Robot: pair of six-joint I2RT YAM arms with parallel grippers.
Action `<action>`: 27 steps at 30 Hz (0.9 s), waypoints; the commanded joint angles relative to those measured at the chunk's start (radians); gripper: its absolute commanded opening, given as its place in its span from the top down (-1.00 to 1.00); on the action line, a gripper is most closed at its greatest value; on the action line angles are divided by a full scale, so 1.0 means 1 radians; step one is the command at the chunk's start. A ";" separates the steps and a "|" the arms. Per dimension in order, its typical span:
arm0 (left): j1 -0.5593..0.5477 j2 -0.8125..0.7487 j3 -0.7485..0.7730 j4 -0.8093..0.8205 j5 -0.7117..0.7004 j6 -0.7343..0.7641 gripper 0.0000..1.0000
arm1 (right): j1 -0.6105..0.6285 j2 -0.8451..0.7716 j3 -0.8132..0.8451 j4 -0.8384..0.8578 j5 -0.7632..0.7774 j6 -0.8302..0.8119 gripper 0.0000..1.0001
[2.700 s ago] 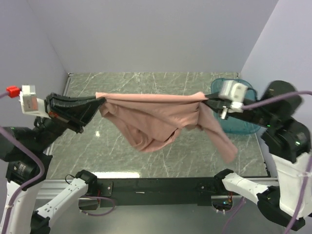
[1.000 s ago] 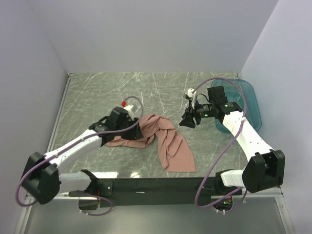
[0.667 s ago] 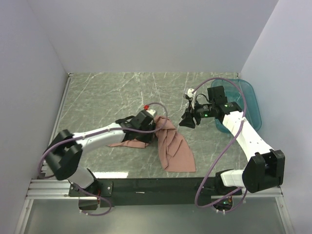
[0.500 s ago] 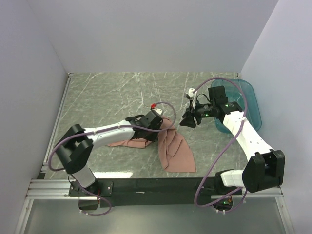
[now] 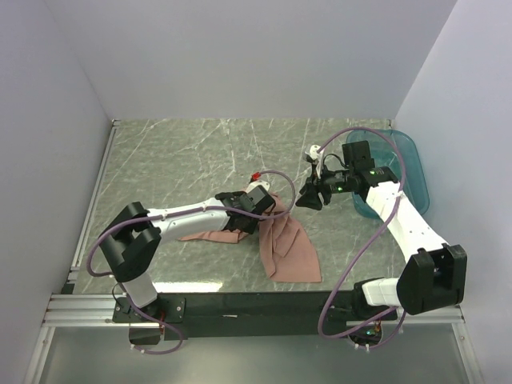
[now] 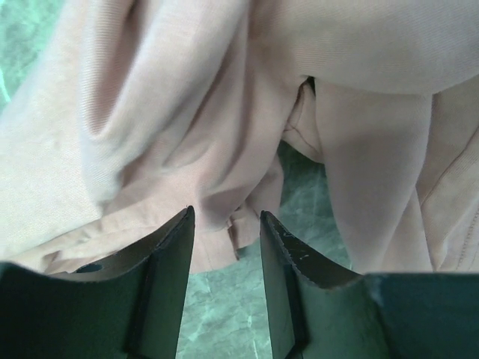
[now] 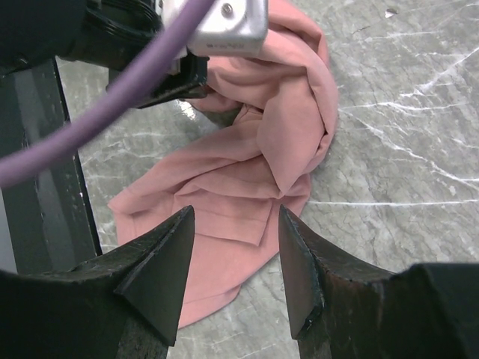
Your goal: Fold and stack the t-shirts
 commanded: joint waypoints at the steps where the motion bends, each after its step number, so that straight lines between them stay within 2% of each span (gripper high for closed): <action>1: -0.004 -0.058 -0.006 -0.009 -0.033 0.006 0.08 | -0.009 -0.002 0.002 0.001 -0.022 -0.013 -0.11; 9: -0.004 0.010 -0.012 0.003 -0.060 0.001 0.21 | -0.014 -0.002 0.002 -0.004 -0.027 -0.013 -0.11; 13: -0.004 0.033 -0.004 0.014 -0.111 0.003 0.43 | -0.015 0.007 0.009 -0.029 -0.039 -0.029 -0.11; 14: -0.003 0.035 -0.006 0.020 -0.112 0.004 0.58 | -0.014 0.016 0.010 -0.038 -0.049 -0.046 -0.11; 16: -0.003 0.033 -0.015 0.045 -0.105 0.012 0.63 | -0.014 0.024 0.013 -0.059 -0.056 -0.053 -0.11; 19: -0.004 0.030 -0.029 0.065 -0.086 0.018 0.85 | -0.006 0.045 0.015 -0.097 -0.068 -0.068 -0.12; 20: -0.003 0.025 -0.035 0.069 -0.082 0.018 0.98 | 0.000 0.059 0.018 -0.151 -0.065 -0.110 -0.12; 22: -0.003 0.001 -0.050 0.085 -0.076 0.015 0.99 | 0.035 0.072 0.025 -0.221 -0.050 -0.179 -0.15; 23: -0.003 -0.011 -0.067 0.094 -0.079 0.012 0.99 | 0.055 0.073 0.021 -0.272 -0.050 -0.330 -0.18; 24: -0.004 -0.025 -0.078 0.097 -0.080 0.000 0.99 | 0.078 0.067 -0.013 -0.353 -0.047 -0.411 -0.20; 25: -0.004 -0.068 -0.105 0.100 -0.083 -0.010 0.99 | 0.138 0.055 -0.040 -0.369 -0.039 -0.510 -0.22; 27: -0.003 -0.122 -0.143 0.126 -0.083 -0.028 0.99 | 0.216 -0.016 -0.155 -0.258 -0.001 -0.499 -0.22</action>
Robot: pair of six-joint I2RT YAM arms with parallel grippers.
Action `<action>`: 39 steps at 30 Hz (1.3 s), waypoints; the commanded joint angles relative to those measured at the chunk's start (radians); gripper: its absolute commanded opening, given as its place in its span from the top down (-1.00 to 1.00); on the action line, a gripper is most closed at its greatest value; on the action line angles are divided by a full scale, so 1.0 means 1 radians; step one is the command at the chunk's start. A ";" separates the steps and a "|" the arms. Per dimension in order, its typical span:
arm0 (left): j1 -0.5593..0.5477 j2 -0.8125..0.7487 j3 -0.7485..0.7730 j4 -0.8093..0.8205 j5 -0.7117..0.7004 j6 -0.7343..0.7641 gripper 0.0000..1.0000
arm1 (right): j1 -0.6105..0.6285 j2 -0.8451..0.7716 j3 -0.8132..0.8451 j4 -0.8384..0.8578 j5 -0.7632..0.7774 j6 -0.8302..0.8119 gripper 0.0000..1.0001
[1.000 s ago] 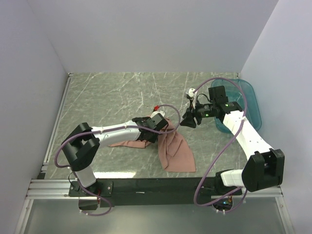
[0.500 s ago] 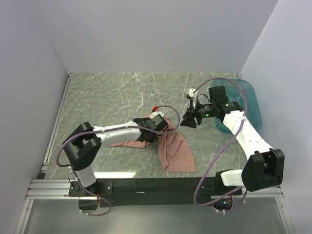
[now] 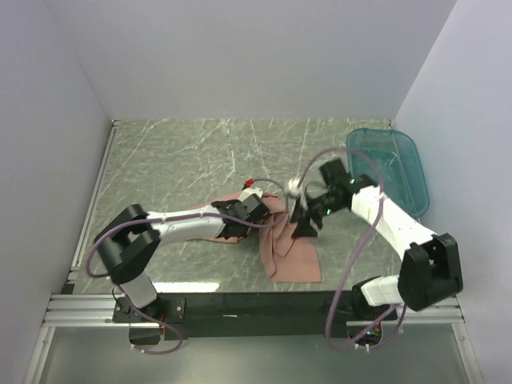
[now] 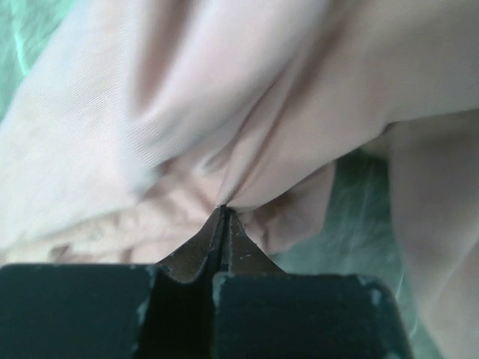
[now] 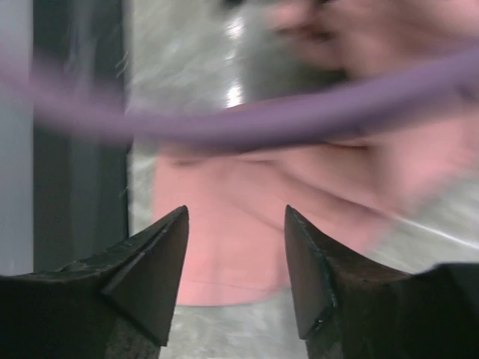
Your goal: Fold and stack the t-shirts
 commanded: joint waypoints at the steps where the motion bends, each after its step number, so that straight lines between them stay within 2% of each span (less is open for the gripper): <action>1: -0.003 -0.171 -0.075 0.052 -0.010 -0.046 0.99 | 0.142 -0.105 -0.144 0.013 0.093 -0.160 -0.25; 2: -0.004 -0.198 -0.090 0.061 -0.010 -0.055 0.99 | 0.223 -0.141 -0.191 0.126 0.132 -0.090 -0.26; 5: -0.004 -0.293 -0.136 0.067 -0.013 -0.087 0.99 | 0.308 -0.128 -0.205 0.232 0.247 0.012 -0.24; 9: 0.002 -0.377 -0.181 0.079 -0.004 -0.124 0.99 | 0.358 -0.097 -0.250 0.343 0.358 0.086 -0.20; 14: 0.017 -0.408 -0.224 0.096 0.017 -0.146 0.99 | 0.426 -0.064 -0.299 0.501 0.505 0.156 -0.19; 18: 0.022 -0.429 -0.244 0.113 0.043 -0.170 0.99 | 0.461 -0.008 -0.300 0.535 0.603 0.179 -0.14; 31: 0.037 -0.480 -0.304 0.150 0.072 -0.195 0.99 | 0.484 0.094 -0.265 0.474 0.590 0.185 0.13; 35: 0.038 -0.492 -0.322 0.162 0.075 -0.206 0.99 | 0.487 0.113 -0.248 0.448 0.587 0.184 0.41; 36: 0.038 -0.498 -0.328 0.161 0.079 -0.206 0.99 | 0.484 0.114 -0.235 0.432 0.580 0.184 0.63; 39: 0.040 -0.518 -0.333 0.152 0.069 -0.209 0.99 | 0.463 0.084 -0.164 0.360 0.550 0.185 1.00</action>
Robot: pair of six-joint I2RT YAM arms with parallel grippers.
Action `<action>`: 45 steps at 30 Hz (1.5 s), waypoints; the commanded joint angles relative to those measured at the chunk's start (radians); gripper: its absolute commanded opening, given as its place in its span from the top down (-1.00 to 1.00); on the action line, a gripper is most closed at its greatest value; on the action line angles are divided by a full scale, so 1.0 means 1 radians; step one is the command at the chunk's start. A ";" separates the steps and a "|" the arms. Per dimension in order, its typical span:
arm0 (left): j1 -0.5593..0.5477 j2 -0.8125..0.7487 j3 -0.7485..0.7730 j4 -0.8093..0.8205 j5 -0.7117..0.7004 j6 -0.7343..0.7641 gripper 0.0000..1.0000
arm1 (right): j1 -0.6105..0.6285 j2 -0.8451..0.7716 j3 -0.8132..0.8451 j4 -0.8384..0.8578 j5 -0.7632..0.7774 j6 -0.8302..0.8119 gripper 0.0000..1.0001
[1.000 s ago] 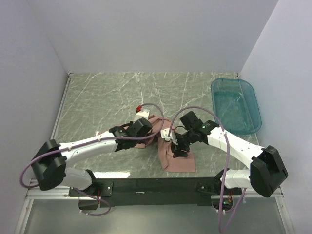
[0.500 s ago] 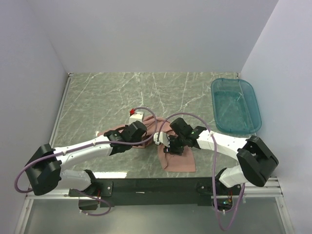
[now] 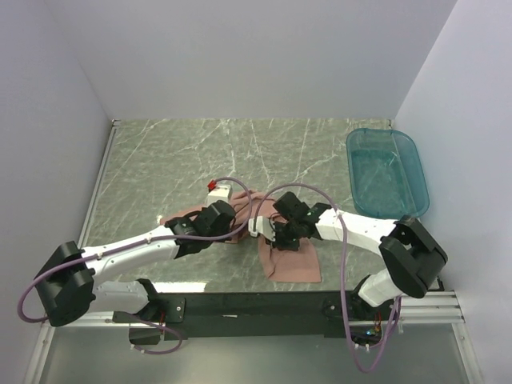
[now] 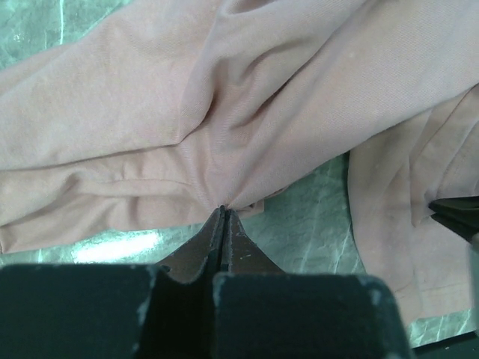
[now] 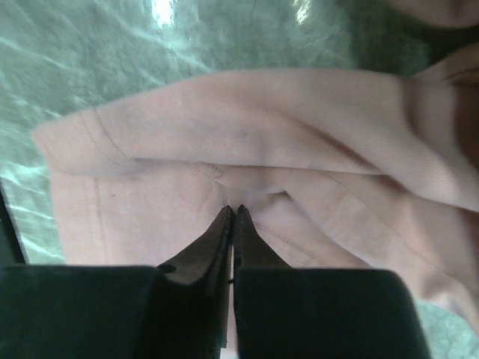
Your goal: Fold and stack the t-shirts
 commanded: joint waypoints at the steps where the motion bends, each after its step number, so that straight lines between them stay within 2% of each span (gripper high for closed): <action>1: 0.005 -0.048 -0.007 0.015 -0.001 -0.017 0.99 | -0.030 -0.058 0.116 -0.084 -0.046 0.002 1.00; 5: 0.011 -0.115 0.005 -0.022 -0.019 -0.014 0.99 | -0.145 -0.143 0.212 -0.280 -0.181 -0.076 1.00; 9: 0.019 -0.186 0.048 -0.064 -0.047 -0.008 0.99 | -0.240 -0.235 0.259 -0.353 -0.249 -0.118 1.00; 15: 0.022 -0.306 0.146 -0.143 -0.148 0.006 0.99 | -0.341 -0.378 0.389 -0.327 -0.120 -0.012 1.00; 21: 0.022 -0.422 0.287 -0.160 -0.252 0.102 0.99 | -0.421 -0.451 0.604 -0.270 -0.041 0.076 1.00; 28: 0.024 -0.495 0.479 -0.116 -0.275 0.283 0.99 | -0.430 -0.438 0.939 -0.307 0.004 0.151 1.00; 33: 0.024 -0.518 0.607 -0.093 -0.251 0.336 0.99 | -0.444 -0.422 1.129 -0.331 0.050 0.177 1.00; 37: 0.022 -0.513 0.595 -0.104 -0.150 0.270 0.99 | -0.452 -0.433 1.116 -0.344 -0.005 0.195 1.00; 40: 0.022 -0.495 0.485 -0.081 0.029 0.207 0.92 | -0.452 -0.447 1.031 -0.329 -0.020 0.204 1.00; 41: 0.022 -0.490 0.398 -0.061 0.142 0.192 0.83 | -0.452 -0.450 1.013 -0.324 -0.022 0.211 1.00; 42: 0.024 -0.487 0.346 0.000 0.196 0.167 0.63 | -0.452 -0.456 0.978 -0.321 -0.024 0.211 1.00; 44: 0.018 -0.482 0.178 0.095 0.362 0.106 0.46 | -0.452 -0.462 0.948 -0.310 -0.033 0.220 1.00; 45: 0.002 -0.478 0.120 0.217 0.402 0.081 0.26 | -0.450 -0.462 0.925 -0.307 -0.036 0.223 1.00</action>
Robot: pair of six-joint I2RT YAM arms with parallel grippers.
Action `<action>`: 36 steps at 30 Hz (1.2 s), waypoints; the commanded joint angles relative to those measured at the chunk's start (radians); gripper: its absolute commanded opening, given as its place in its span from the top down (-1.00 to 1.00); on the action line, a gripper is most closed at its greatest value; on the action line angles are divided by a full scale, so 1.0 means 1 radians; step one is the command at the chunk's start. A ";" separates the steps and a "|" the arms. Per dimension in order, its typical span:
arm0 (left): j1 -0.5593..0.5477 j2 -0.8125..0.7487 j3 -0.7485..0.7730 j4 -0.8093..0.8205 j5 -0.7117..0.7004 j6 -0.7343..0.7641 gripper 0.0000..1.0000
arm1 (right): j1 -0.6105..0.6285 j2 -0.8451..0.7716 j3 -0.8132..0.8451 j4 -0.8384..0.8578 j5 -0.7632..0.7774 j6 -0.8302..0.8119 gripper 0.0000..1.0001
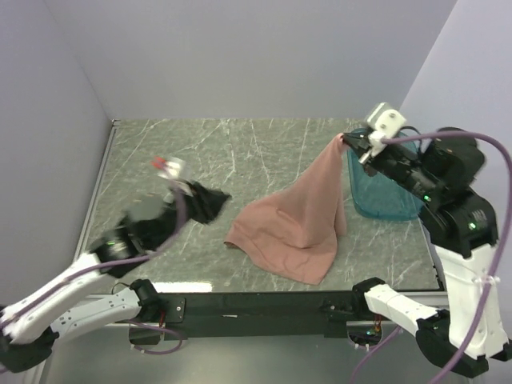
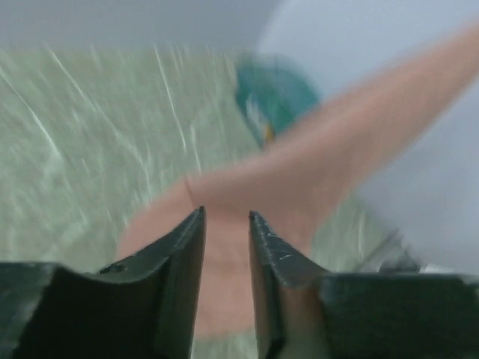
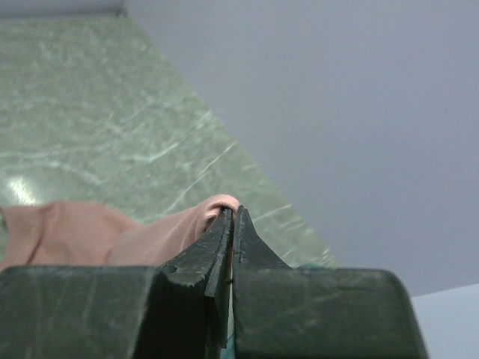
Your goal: Fold and stack the t-shirts
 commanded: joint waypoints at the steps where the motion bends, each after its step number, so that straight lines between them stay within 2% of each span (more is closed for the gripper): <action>1: -0.033 0.054 -0.202 0.225 0.304 -0.136 0.15 | -0.006 0.014 -0.052 0.038 -0.018 0.031 1.00; 4: -0.125 0.136 -0.345 0.377 0.301 -0.176 0.02 | -0.006 0.018 -0.077 0.050 -0.016 0.042 1.00; 7: -0.228 0.247 -0.358 0.439 0.222 -0.179 -0.01 | -0.006 0.024 -0.091 0.059 -0.008 0.051 1.00; 12: -0.401 0.558 -0.267 0.438 0.077 -0.131 -0.07 | -0.006 0.026 -0.124 0.075 0.024 0.059 1.00; 15: -0.456 0.721 -0.188 0.429 0.027 -0.085 -0.07 | -0.006 0.015 -0.155 0.087 0.030 0.061 1.00; 19: -0.501 0.908 -0.048 0.407 -0.010 -0.033 -0.07 | -0.008 0.006 -0.187 0.095 0.038 0.062 1.00; 25: -0.531 1.078 0.087 0.381 0.001 -0.001 -0.06 | -0.016 -0.011 -0.232 0.105 0.035 0.065 1.00; 36: -0.570 1.253 0.205 0.341 -0.004 0.010 -0.04 | -0.039 -0.028 -0.273 0.119 0.019 0.076 1.00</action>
